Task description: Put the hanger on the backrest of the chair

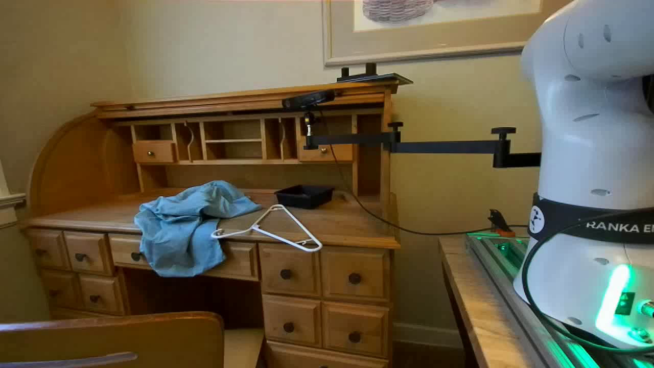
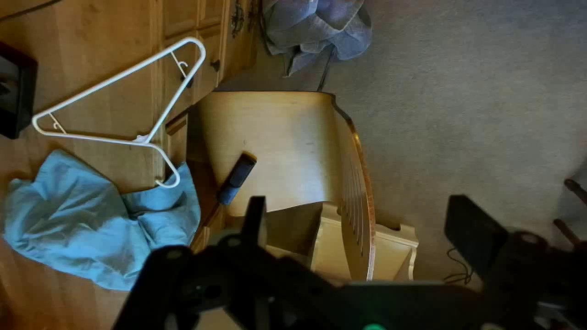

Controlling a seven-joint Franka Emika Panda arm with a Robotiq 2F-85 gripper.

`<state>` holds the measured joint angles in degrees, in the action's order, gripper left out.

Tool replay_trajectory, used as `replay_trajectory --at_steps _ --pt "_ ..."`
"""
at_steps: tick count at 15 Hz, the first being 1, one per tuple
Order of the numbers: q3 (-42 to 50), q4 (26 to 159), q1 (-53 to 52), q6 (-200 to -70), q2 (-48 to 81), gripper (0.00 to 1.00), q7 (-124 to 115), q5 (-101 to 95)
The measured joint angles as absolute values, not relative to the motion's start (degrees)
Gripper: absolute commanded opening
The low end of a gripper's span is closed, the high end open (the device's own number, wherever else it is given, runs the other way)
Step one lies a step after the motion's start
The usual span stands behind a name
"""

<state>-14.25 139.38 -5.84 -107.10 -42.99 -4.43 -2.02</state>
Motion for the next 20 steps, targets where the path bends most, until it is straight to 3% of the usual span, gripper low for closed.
replay_trajectory --at_steps 9,15,20 --pt "-14.2 139.6 -3.5 -108.1 -42.4 1.0 -9.9 -4.4" --pt "-13.2 144.9 4.4 -125.5 -38.8 1.0 -18.6 -8.7" --pt "-8.0 149.2 -0.1 -138.5 -34.6 1.0 -15.6 -1.6"
